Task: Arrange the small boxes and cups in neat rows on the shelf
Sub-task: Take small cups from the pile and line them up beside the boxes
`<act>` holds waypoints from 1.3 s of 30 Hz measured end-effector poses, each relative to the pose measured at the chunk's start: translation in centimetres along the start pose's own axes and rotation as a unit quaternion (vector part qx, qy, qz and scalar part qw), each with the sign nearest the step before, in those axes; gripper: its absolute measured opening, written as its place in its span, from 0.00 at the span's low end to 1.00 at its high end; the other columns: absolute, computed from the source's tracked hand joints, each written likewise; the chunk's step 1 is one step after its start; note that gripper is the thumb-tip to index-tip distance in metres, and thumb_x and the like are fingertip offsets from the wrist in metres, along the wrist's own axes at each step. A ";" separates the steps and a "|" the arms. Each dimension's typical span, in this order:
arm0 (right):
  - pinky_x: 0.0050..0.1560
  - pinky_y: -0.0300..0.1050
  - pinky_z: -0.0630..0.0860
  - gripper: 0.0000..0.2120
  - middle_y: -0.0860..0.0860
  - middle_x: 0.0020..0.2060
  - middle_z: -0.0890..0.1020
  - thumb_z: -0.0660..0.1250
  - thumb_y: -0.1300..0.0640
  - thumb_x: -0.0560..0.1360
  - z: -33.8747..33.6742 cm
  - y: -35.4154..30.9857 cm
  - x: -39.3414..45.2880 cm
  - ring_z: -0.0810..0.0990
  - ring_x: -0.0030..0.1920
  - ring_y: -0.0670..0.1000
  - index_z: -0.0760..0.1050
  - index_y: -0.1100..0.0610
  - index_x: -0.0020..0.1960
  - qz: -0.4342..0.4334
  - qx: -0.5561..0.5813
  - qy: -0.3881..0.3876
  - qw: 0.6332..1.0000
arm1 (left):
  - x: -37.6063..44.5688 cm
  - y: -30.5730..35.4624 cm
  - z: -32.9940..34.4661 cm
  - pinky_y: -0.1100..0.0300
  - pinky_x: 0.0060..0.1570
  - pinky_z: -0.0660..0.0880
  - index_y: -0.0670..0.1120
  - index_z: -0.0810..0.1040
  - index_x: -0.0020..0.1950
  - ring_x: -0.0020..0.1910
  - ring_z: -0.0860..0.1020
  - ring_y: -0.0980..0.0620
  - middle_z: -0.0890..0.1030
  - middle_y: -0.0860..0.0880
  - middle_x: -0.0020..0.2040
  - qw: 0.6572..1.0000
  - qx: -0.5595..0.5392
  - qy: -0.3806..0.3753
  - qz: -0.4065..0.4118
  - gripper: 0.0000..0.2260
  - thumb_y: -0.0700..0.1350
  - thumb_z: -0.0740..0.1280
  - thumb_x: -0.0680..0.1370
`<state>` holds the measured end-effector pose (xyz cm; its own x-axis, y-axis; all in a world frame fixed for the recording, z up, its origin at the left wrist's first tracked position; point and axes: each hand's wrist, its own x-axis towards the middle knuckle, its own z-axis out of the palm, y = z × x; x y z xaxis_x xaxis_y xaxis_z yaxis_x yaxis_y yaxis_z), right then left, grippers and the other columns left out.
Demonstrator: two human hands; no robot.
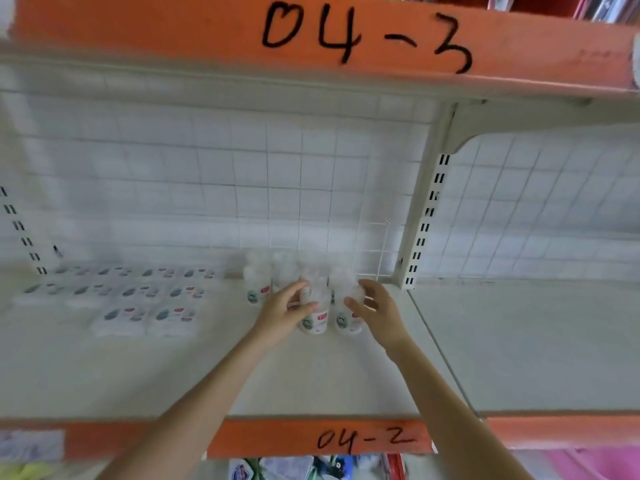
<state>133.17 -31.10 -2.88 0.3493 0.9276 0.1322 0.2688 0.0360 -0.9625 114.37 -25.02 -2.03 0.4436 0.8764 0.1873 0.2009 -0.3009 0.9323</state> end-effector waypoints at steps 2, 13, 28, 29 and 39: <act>0.54 0.55 0.77 0.23 0.52 0.53 0.79 0.74 0.53 0.68 0.1 0.1 0.4 0.78 0.54 0.54 0.71 0.54 0.61 -0.001 0.002 0.004 1.000 | 0.0 -0.2 0.1 0.64 0.58 0.71 0.42 0.72 0.64 0.55 0.75 0.54 0.75 0.50 0.58 1.000 0.006 0.012 0.009 0.19 0.38 0.69 0.73; 0.57 0.47 0.75 0.24 0.50 0.59 0.77 0.70 0.55 0.72 -0.5 -0.6 0.7 0.78 0.56 0.52 0.69 0.52 0.66 -0.011 -0.021 -0.048 0.999 | 0.2 -0.5 1.0 0.81 0.44 0.68 0.41 0.73 0.62 0.53 0.74 0.56 0.75 0.48 0.59 0.996 0.037 0.078 0.031 0.21 0.42 0.72 0.72; 0.46 0.36 0.75 0.23 0.51 0.58 0.78 0.69 0.57 0.73 -1.3 -0.5 0.9 0.79 0.54 0.50 0.69 0.54 0.67 -0.020 -0.030 -0.061 0.997 | 0.8 -0.8 2.0 0.65 0.53 0.69 0.43 0.72 0.63 0.55 0.75 0.54 0.76 0.46 0.61 0.993 0.019 0.116 0.022 0.22 0.43 0.72 0.72; 0.48 0.37 0.75 0.23 0.50 0.58 0.77 0.69 0.57 0.73 -1.3 -0.5 0.9 0.79 0.54 0.51 0.69 0.54 0.67 -0.020 -0.027 -0.060 0.998 | 0.8 -0.8 2.0 0.65 0.53 0.69 0.43 0.72 0.64 0.55 0.74 0.54 0.76 0.46 0.60 0.993 0.016 0.115 0.022 0.22 0.43 0.72 0.72; 0.48 0.39 0.74 0.22 0.49 0.55 0.77 0.71 0.54 0.72 -0.9 -0.6 0.7 0.78 0.52 0.49 0.70 0.52 0.64 -0.026 -0.046 -0.026 0.998 | 1.0 -1.2 2.6 0.66 0.51 0.69 0.43 0.73 0.62 0.54 0.74 0.55 0.76 0.50 0.56 0.987 0.050 0.150 0.042 0.23 0.46 0.74 0.70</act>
<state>134.04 -30.84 -2.00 0.2866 0.9433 0.1675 0.3678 0.0531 -0.9284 116.83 -24.75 -3.72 0.1874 0.9143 0.3591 0.2668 -0.3992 0.8772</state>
